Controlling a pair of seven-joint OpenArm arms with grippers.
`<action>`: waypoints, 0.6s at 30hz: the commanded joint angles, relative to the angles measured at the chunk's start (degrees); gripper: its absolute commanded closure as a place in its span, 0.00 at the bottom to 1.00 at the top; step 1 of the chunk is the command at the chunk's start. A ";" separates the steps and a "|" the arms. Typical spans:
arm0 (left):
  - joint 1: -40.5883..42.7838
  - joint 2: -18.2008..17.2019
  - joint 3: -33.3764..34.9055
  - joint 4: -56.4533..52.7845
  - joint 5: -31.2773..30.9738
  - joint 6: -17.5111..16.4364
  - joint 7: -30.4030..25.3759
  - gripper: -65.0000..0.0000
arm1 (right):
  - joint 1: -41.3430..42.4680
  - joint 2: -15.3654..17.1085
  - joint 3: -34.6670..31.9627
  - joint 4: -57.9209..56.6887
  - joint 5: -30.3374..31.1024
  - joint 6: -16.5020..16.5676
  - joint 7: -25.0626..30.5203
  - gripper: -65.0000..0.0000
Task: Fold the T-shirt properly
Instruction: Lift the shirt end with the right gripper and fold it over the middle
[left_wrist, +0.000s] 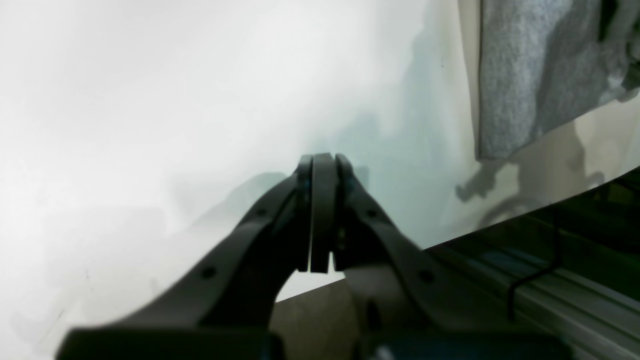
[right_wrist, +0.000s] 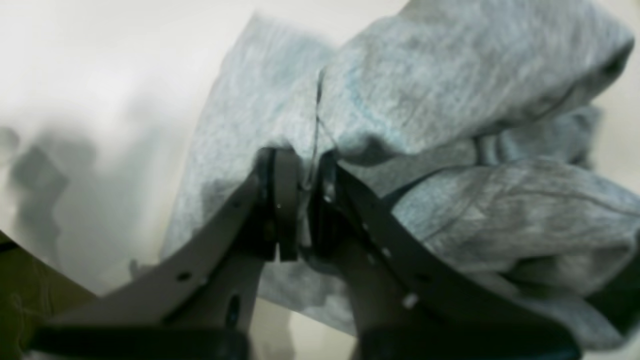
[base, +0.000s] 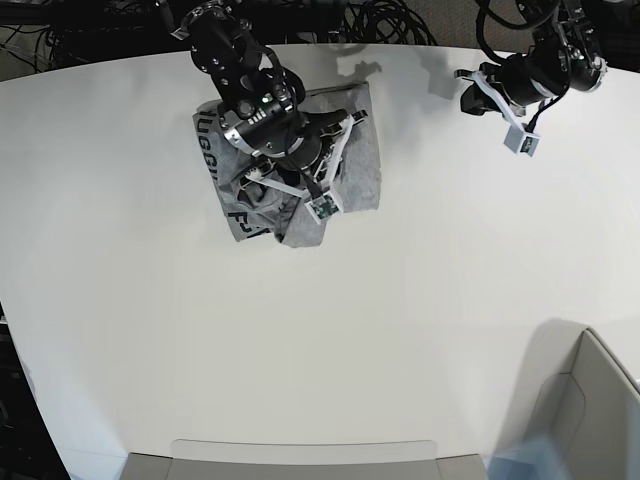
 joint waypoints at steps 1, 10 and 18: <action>-0.02 -0.47 -0.30 0.83 -0.90 0.02 -0.40 1.00 | 1.83 -0.58 -0.41 -0.75 -0.17 -0.70 1.05 1.00; -0.10 -0.30 -0.30 0.83 -0.90 0.02 -0.40 1.00 | 3.06 -0.32 -9.03 -4.36 0.19 -1.58 0.97 0.70; -0.10 -0.21 -0.12 0.75 -0.90 0.02 -0.40 1.00 | 3.24 -0.41 -17.20 -0.05 0.19 1.76 0.97 0.61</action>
